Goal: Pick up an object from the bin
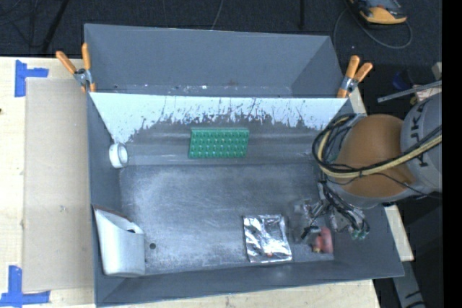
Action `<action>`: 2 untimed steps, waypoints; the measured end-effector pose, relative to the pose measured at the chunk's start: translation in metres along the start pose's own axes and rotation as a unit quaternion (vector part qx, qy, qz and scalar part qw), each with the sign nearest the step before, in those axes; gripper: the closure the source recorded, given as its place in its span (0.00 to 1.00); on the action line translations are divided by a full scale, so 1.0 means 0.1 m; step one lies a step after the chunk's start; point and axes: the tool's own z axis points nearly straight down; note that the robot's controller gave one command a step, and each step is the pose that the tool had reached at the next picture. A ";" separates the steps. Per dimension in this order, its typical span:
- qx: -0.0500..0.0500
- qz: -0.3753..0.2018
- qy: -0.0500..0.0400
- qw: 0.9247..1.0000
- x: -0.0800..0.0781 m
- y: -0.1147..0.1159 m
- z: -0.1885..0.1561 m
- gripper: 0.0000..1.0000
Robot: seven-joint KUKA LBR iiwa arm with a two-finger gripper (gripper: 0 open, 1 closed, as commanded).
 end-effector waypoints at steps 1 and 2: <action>0.000 -0.001 0.000 1.000 0.00 0.00 0.00 0.00; 0.000 -0.145 0.000 0.989 -0.02 0.92 0.00 0.00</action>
Offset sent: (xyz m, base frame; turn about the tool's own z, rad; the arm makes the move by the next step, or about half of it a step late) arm 0.0000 0.0000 0.0000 0.0000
